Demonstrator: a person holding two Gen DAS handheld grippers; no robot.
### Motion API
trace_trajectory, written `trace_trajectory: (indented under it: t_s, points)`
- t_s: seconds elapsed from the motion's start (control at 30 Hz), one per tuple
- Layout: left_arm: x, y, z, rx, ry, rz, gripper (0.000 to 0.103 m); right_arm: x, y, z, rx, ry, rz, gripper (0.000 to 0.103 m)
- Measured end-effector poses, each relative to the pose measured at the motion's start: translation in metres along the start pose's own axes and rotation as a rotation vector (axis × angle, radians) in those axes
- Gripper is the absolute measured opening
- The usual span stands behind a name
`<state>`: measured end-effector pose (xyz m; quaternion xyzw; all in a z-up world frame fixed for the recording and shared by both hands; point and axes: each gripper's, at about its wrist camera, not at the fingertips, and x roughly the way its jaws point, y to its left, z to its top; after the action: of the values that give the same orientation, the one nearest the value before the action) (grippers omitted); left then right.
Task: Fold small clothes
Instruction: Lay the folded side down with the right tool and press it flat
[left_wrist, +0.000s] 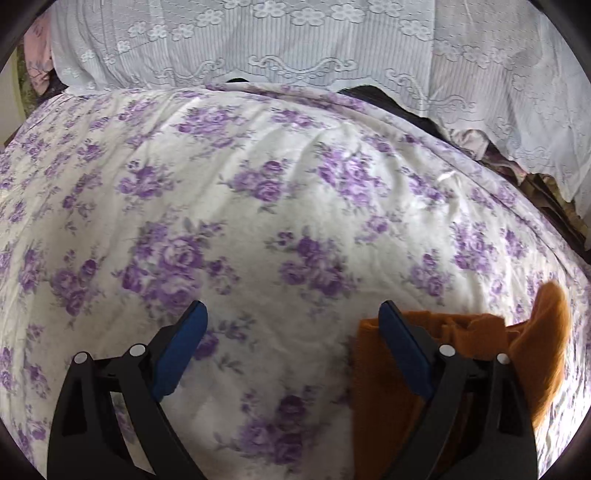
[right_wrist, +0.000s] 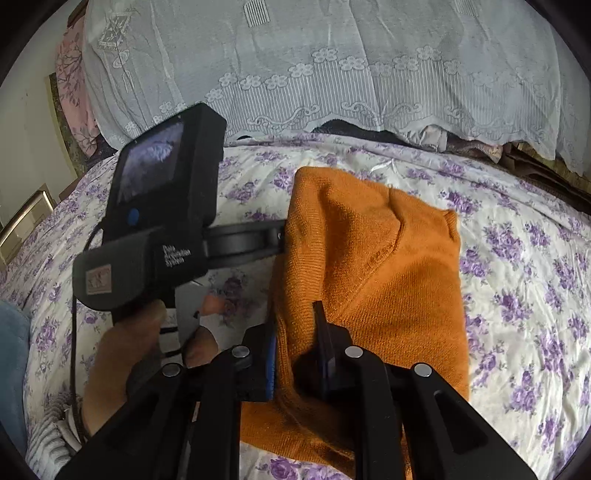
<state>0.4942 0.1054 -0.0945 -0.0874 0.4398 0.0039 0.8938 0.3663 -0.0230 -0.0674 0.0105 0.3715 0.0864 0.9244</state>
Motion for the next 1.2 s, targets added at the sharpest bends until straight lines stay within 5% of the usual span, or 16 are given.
trace_trajectory:
  t_s: [0.33,0.53,0.8,0.93,1.0,1.2]
  points:
    - [-0.020,0.026,-0.001,-0.065,-0.044,0.021,0.091,0.027,0.010,-0.017,-0.034,0.059,0.000,0.018]
    - [-0.038,0.029,-0.005,-0.041,-0.064,-0.031,0.091,0.019,0.017,-0.017,-0.138,0.076,0.049,0.039]
    - [-0.064,-0.006,-0.017,0.118,-0.102,-0.063,0.091,-0.058,-0.017,-0.022,-0.171,-0.026,0.131,0.037]
    - [-0.078,-0.026,-0.029,0.208,-0.125,-0.081,0.092,-0.077,-0.040,-0.023,-0.154,-0.092,0.027,0.031]
    - [-0.079,-0.035,-0.038,0.257,-0.120,-0.063,0.092,-0.069,-0.055,-0.023,-0.099,-0.071,0.006,0.015]
    - [-0.055,-0.036,-0.070,0.320,-0.015,0.033,0.095,-0.022,-0.061,-0.055,-0.044,0.084,0.060,0.013]
